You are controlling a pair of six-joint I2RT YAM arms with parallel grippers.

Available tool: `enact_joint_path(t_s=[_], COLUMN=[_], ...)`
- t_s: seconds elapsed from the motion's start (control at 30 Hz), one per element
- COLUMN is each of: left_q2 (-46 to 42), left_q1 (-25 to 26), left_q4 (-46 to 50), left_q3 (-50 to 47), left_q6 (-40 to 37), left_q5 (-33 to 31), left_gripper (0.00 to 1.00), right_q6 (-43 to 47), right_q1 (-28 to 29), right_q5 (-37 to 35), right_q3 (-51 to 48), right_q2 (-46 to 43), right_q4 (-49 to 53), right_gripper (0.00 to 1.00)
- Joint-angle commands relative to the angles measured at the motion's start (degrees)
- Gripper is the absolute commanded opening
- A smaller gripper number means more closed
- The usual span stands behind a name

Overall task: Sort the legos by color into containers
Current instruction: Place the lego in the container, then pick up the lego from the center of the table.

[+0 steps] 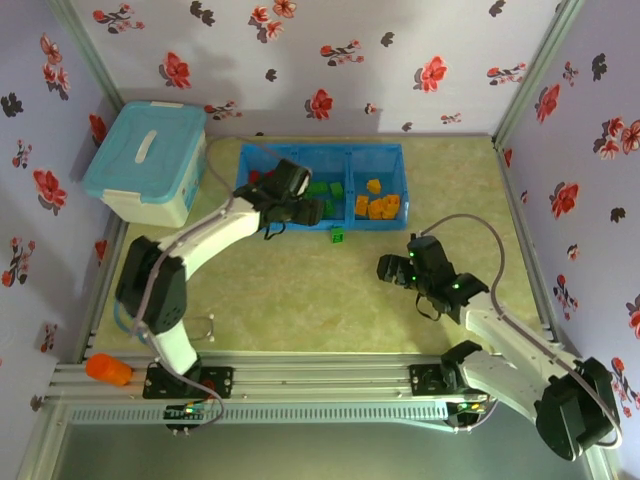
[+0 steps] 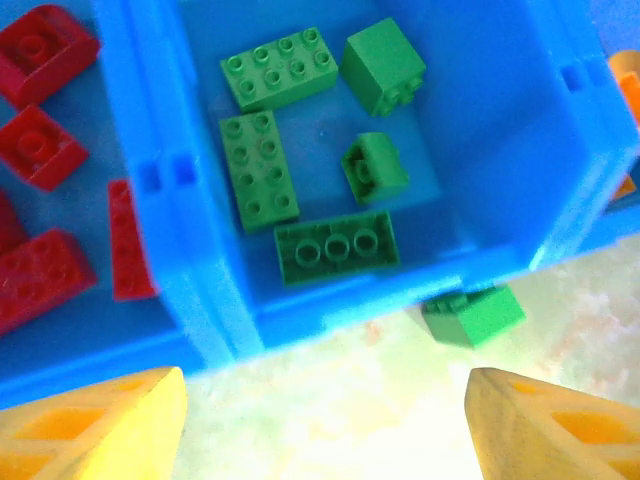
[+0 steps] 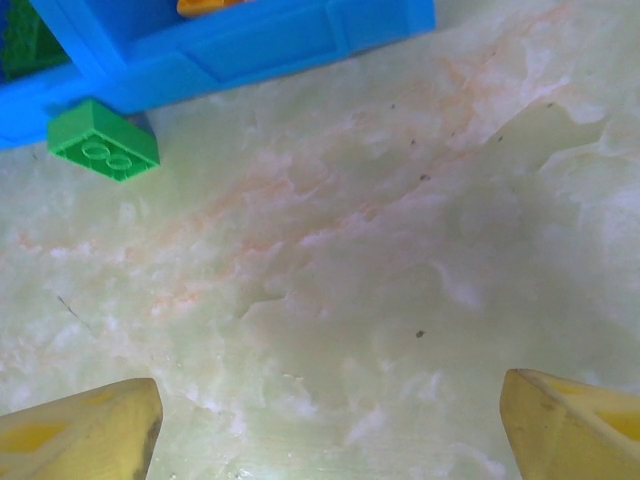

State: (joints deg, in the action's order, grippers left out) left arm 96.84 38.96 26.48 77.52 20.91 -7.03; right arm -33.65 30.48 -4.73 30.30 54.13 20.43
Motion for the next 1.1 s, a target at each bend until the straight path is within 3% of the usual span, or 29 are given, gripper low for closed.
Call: enact_joint_path(t_s=[0.0, 0.33, 0.63, 1.07], left_q2=[-8.9, -26.5, -37.3, -49.2], left_q1=[0.9, 3.3, 5.1, 5.8], left_q4=[-6.1, -8.1, -7.9, -4.3], left_q3=[-6.9, -26.4, -39.7, -47.6], left_q6=[3.1, 8.7, 14.6, 17.3], left_q5=[-1.5, -5.2, -7.8, -10.3], left_gripper=[0.72, 0.71, 0.7, 0.69], right_q6=[0.2, 2.4, 1.7, 4.1], right_q1=[2.0, 9.2, 11.6, 11.7], right_q5=[-2.1, -5.5, -8.9, -12.7], right_q3=[3.4, 15.8, 27.7, 41.6], right_q2=[3.0, 21.3, 39.0, 54.5], right_q4=[-1.6, -4.8, -6.0, -0.1], right_gripper=[0.88, 0.84, 0.77, 0.67])
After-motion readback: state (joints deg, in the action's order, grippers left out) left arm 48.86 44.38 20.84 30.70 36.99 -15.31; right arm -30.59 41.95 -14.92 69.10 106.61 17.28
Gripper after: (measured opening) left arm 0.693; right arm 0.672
